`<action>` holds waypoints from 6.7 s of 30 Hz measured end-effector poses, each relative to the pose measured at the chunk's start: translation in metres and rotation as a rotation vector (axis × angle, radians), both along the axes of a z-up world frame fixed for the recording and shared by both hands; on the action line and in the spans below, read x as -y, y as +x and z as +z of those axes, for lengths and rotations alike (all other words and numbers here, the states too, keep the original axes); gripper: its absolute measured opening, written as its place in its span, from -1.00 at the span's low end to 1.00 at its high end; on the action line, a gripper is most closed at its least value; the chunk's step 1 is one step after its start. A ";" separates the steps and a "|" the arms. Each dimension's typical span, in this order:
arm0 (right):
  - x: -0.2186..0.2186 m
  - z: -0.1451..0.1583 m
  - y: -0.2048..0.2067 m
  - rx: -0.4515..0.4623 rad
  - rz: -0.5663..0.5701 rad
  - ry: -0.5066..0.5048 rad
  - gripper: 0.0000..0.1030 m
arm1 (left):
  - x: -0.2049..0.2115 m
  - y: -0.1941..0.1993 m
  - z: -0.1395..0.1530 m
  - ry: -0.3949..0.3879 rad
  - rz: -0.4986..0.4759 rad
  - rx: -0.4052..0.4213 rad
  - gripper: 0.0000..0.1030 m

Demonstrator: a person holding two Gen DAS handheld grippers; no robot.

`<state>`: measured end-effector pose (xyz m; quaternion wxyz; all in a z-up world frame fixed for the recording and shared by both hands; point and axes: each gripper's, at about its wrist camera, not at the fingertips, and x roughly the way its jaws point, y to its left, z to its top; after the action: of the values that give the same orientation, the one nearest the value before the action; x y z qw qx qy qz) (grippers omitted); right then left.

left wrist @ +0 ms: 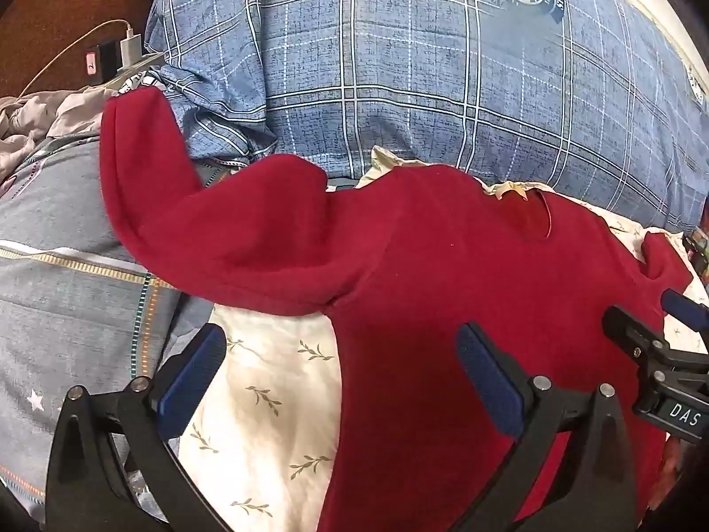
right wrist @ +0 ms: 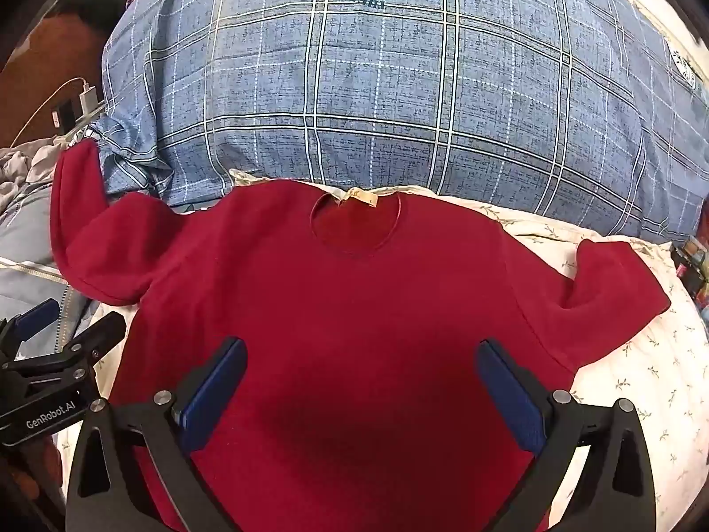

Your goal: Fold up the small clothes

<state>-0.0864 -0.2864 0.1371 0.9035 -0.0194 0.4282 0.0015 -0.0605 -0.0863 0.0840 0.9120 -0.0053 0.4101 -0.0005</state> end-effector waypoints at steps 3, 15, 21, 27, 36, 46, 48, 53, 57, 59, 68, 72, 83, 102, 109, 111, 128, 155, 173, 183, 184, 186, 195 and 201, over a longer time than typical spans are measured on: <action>0.000 -0.001 -0.001 -0.001 0.001 0.001 1.00 | 0.000 0.003 0.000 -0.002 0.003 -0.005 1.00; -0.011 -0.013 0.012 -0.012 0.022 -0.013 0.99 | -0.025 0.014 -0.002 0.009 0.070 -0.001 1.00; -0.016 -0.017 0.018 -0.035 0.055 -0.004 0.99 | -0.070 0.028 0.007 0.032 0.170 0.030 1.00; -0.025 -0.020 0.026 -0.028 0.088 -0.001 0.98 | -0.131 0.063 0.021 0.040 0.300 0.069 1.00; -0.026 -0.024 0.032 -0.057 0.116 0.054 0.98 | -0.192 0.129 0.024 0.027 0.404 0.089 1.00; -0.023 -0.030 0.034 -0.081 0.117 0.101 0.98 | -0.207 0.155 0.022 -0.045 0.359 0.067 -0.88; -0.019 -0.028 0.032 -0.074 0.114 0.102 0.98 | -0.208 0.142 0.033 -0.057 0.353 0.091 -0.88; -0.002 -0.024 0.028 -0.071 0.077 0.117 0.98 | -0.194 0.107 0.079 -0.071 0.274 0.187 -0.89; 0.017 -0.020 0.026 -0.066 0.035 0.137 0.98 | -0.163 0.096 0.119 -0.080 0.162 0.250 -0.89; 0.030 -0.018 0.025 -0.059 0.010 0.141 0.98 | -0.135 0.087 0.133 -0.089 0.086 0.275 -0.89; 0.098 -0.028 0.003 -0.024 -0.132 0.157 0.98 | 0.045 0.070 0.101 -0.172 -0.290 0.178 -0.89; 0.128 -0.033 -0.008 -0.007 -0.191 0.186 0.98 | 0.116 0.073 0.038 -0.211 -0.338 0.075 -0.89; 0.149 -0.029 -0.011 0.004 -0.198 0.203 0.99 | 0.122 0.041 0.021 -0.250 -0.381 -0.020 0.36; 0.082 -0.096 0.040 -0.141 0.014 0.069 -0.48 | -0.031 0.032 -0.025 0.008 0.019 -0.054 0.37; 0.084 -0.049 0.034 -0.002 0.045 0.049 -0.92 | -0.046 0.025 0.011 -0.039 0.081 0.026 0.37; 0.091 -0.035 0.036 0.057 0.009 0.015 -0.92 | -0.043 0.027 0.015 -0.054 0.072 0.030 0.37; 0.106 -0.064 0.052 -0.039 -0.025 0.101 -0.25 | -0.013 0.056 -0.021 0.010 0.052 -0.070 0.37; 0.095 -0.072 -0.002 -0.106 -0.036 0.111 0.27 | 0.002 0.024 0.021 -0.033 -0.018 0.008 0.54; 0.113 -0.070 0.022 -0.083 -0.056 0.134 0.33 | 0.004 0.059 -0.029 -0.041 -0.005 -0.087 0.56; 0.310 -0.054 -0.015 0.004 -0.507 0.367 0.38 | 0.001 0.052 -0.016 -0.029 -0.001 -0.039 0.56; 0.335 -0.061 -0.019 0.008 -0.569 0.448 0.38 | 0.001 0.053 -0.017 -0.028 -0.001 -0.043 0.56; 0.371 -0.075 -0.023 0.019 -0.634 0.614 0.38 | 0.002 0.055 -0.019 -0.019 0.000 -0.051 0.56; 0.407 -0.102 0.005 0.116 -0.638 0.925 -0.10 | 0.005 0.058 -0.024 -0.004 0.000 -0.053 0.56; 0.402 -0.074 0.011 0.169 -0.662 0.738 -0.88 | 0.001 0.056 -0.015 -0.004 0.006 -0.035 0.56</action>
<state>-0.0753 -0.6882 0.0631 0.8338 0.4381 0.3075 -0.1354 -0.0047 -0.0871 0.0689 0.9046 -0.0084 0.4261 0.0015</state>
